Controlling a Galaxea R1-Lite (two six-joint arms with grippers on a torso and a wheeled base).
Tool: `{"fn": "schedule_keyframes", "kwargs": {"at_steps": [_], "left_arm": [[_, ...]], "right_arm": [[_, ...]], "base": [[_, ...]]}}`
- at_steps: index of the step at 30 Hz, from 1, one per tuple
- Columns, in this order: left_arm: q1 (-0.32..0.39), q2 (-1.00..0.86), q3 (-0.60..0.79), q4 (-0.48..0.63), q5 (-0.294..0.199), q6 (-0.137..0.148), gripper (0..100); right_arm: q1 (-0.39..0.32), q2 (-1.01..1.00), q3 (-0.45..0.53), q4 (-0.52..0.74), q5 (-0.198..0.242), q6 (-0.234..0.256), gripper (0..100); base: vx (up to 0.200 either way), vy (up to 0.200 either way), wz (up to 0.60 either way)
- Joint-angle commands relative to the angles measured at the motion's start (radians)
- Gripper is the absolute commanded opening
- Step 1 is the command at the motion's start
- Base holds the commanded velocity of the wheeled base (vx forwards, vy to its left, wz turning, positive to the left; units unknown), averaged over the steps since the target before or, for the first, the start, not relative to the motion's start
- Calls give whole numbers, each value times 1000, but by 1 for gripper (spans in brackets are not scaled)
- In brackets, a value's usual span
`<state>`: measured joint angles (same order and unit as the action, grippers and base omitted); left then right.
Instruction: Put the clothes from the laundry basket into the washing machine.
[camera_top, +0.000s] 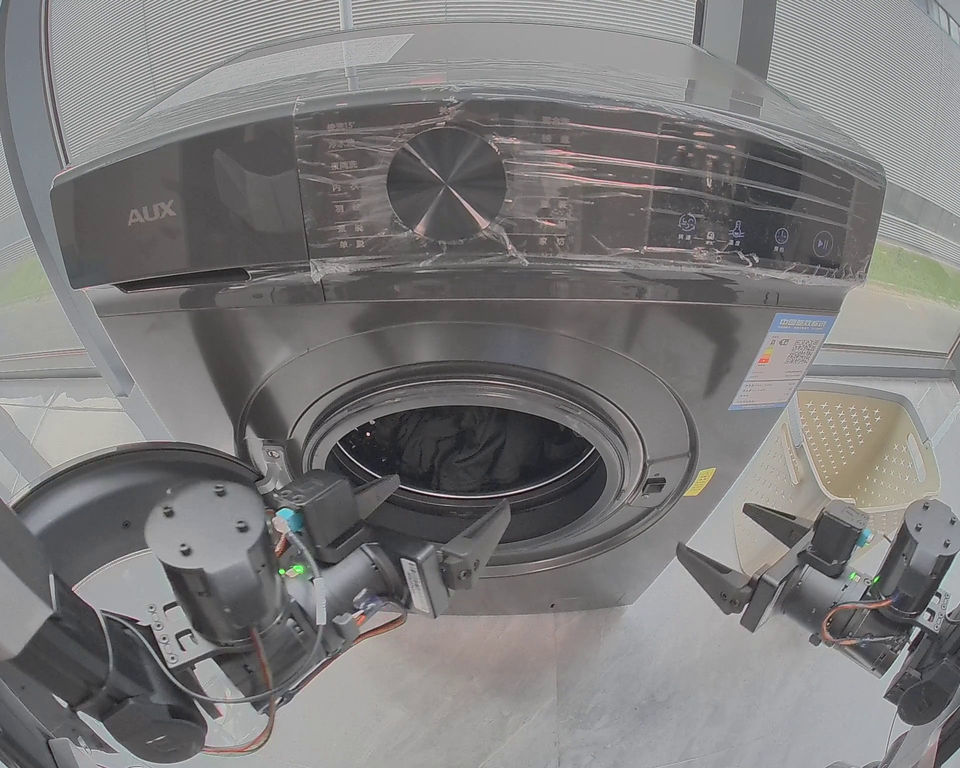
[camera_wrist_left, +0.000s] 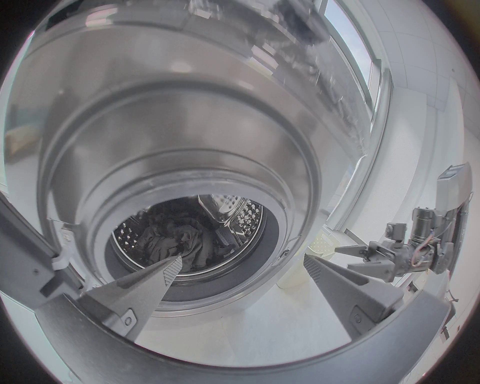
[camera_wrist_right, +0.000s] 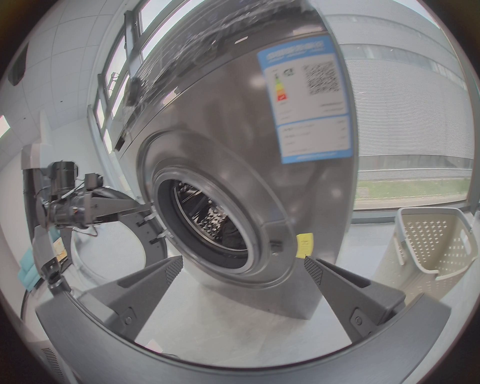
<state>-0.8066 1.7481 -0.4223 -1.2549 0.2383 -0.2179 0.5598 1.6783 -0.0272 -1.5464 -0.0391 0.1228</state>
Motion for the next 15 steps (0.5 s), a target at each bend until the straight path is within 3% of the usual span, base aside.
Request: {"fn": "schedule_keyframes", "kwargs": {"at_steps": [1, 7, 12, 14, 15], "left_arm": [[3, -124, 96, -6, 9, 0, 100], [-37, -199, 203, -32, 16, 22, 100], [-6, -263, 252, -26, 16, 28, 100], [23, -279, 287, -29, 16, 49, 100], [27, -286, 310, -32, 18, 77, 100]], "right_arm": [[-69, -86, 27, 5, -30, -8, 100], [-100, -187, 27, 126, -31, -51, 100], [-104, -287, 27, 261, -31, -51, 100], [-104, -333, 27, 299, -34, -51, 100], [-106, -364, 27, 324, -34, -52, 100]], "base": [[0, 0, 0], [0, 0, 0], [0, 0, 0], [-100, 0, 0], [-200, 0, 0]]}}
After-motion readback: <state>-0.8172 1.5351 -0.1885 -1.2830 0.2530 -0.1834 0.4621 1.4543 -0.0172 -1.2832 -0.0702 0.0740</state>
